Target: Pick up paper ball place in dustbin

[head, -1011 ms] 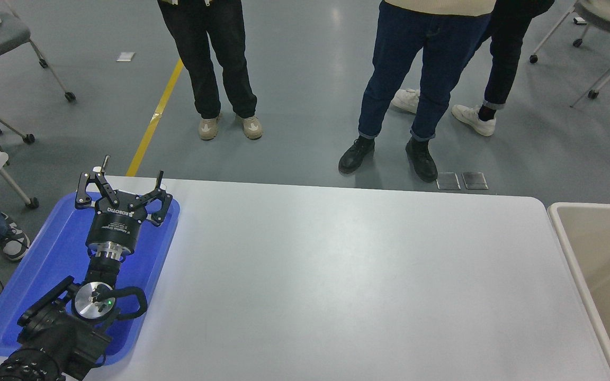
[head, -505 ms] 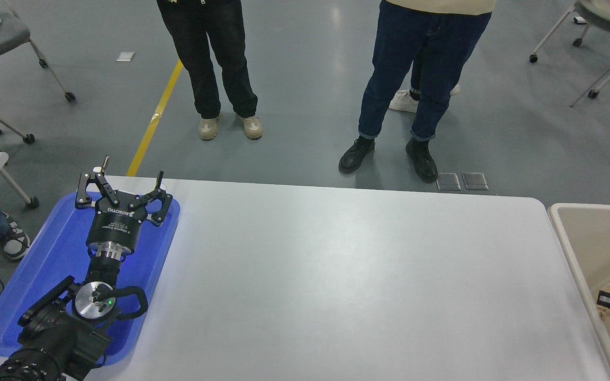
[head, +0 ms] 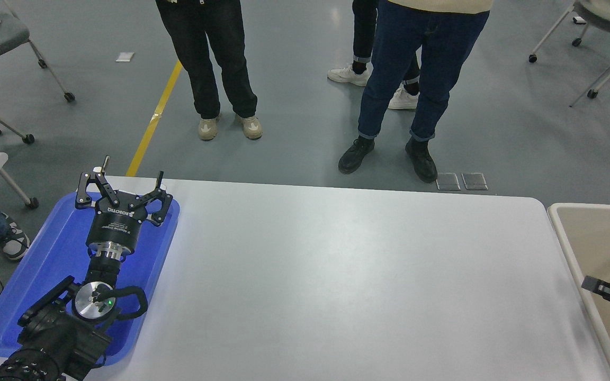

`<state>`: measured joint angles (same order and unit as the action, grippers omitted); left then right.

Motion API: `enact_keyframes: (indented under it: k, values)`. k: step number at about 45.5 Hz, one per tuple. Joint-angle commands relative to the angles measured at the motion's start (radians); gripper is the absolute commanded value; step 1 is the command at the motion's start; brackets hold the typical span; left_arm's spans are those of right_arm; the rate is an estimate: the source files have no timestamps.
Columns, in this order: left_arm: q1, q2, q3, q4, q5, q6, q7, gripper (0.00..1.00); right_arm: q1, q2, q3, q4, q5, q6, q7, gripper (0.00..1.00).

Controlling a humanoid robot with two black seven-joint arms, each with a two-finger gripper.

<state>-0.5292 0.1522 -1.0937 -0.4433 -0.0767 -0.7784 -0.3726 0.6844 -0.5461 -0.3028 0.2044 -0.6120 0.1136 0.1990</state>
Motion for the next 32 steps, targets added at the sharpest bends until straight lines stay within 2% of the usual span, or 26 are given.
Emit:
enact_keyframes:
  k: [1,16,24,32]
  values:
    - [0.000,0.000,0.000,0.000,0.000,0.001,0.000,1.00,0.130,-0.103,0.111,0.182,0.093,0.000,0.002,1.00]
    - [0.000,0.000,0.000,0.000,0.000,0.001,0.000,1.00,0.210,-0.160,0.370,0.317,0.106,0.011,0.002,1.00]
    - [0.000,0.000,0.000,0.001,0.000,0.001,0.000,1.00,0.192,-0.161,0.622,0.395,0.120,0.023,0.002,1.00]
    - [0.000,0.000,0.000,0.001,0.000,0.001,0.000,1.00,0.112,-0.129,0.879,0.509,0.265,0.078,0.002,1.00]
